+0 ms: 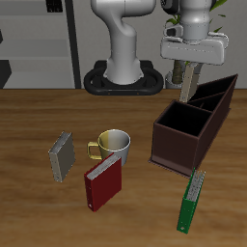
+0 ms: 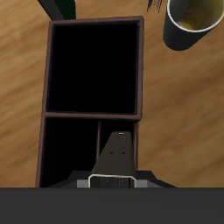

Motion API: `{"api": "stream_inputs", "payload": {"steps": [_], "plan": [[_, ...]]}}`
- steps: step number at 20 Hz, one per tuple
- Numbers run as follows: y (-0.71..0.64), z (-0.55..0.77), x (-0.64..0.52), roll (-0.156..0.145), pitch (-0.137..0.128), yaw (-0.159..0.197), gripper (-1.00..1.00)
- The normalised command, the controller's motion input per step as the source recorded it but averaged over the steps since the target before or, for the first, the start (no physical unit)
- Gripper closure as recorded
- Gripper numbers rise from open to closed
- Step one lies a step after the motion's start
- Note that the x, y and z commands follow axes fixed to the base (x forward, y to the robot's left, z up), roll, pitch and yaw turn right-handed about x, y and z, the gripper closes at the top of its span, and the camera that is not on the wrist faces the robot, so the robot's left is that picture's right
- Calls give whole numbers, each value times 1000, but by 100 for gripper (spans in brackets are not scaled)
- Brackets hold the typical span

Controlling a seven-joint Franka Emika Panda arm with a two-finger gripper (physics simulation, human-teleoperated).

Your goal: Place the left yellow book into the left desk caddy's front compartment

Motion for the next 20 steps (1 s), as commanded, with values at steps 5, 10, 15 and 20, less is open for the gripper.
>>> {"api": "stream_inputs", "payload": {"steps": [5, 10, 15, 20], "plan": [[6, -165, 95, -6, 37, -15, 100], [126, -250, 117, 34, 41, 6, 100], [82, -269, 90, 25, 45, -5, 100], [-67, -225, 102, -12, 41, -11, 100]]}}
